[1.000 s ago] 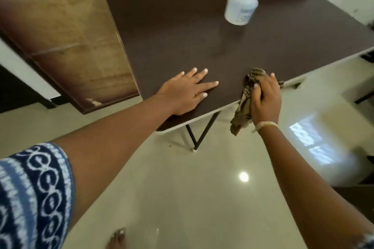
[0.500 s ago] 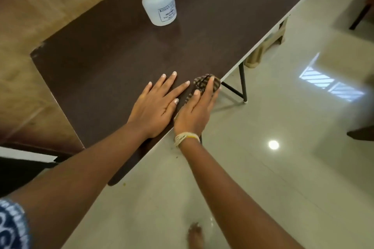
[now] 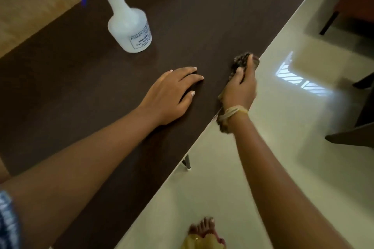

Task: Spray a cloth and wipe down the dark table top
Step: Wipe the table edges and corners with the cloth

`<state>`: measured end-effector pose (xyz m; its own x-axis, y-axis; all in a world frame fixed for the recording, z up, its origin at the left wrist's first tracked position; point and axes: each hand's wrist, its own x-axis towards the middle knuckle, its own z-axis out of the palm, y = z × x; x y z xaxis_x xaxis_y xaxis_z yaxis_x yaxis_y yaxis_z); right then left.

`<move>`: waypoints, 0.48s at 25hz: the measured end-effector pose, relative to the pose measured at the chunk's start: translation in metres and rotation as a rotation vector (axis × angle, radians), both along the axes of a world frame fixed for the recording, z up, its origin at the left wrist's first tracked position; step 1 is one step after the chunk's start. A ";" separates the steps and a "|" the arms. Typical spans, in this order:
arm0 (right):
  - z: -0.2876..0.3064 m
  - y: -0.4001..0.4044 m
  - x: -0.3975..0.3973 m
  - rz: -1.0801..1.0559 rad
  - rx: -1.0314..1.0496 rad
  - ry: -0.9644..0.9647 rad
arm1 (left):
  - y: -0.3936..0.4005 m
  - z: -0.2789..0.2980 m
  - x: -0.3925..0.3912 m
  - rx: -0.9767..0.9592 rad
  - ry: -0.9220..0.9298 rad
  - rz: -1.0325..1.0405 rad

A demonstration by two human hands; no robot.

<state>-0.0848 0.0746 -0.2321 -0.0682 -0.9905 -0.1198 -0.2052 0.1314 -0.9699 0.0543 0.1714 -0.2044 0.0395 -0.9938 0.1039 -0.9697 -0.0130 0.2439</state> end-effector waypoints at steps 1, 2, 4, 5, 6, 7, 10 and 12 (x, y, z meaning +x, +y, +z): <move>-0.001 0.026 0.000 0.008 -0.012 -0.015 | -0.015 0.001 -0.001 -0.011 0.015 0.000; 0.000 0.053 0.000 0.026 -0.029 -0.026 | -0.030 0.001 -0.004 -0.020 0.028 0.003; 0.000 0.077 -0.001 0.064 -0.035 -0.040 | -0.061 0.002 -0.013 -0.020 0.046 0.002; -0.002 0.067 -0.003 0.077 -0.027 -0.036 | -0.078 0.002 -0.020 -0.017 0.046 -0.014; -0.003 0.046 -0.005 0.092 -0.009 -0.024 | -0.093 0.003 -0.027 -0.015 0.045 -0.033; -0.003 0.018 -0.008 0.096 0.002 -0.017 | -0.109 0.003 -0.034 -0.019 0.047 -0.044; 0.003 -0.088 -0.018 0.090 0.005 0.024 | -0.159 0.006 -0.049 -0.048 0.082 -0.012; 0.003 -0.155 -0.023 0.078 0.016 0.057 | -0.190 0.006 -0.057 -0.059 0.098 0.032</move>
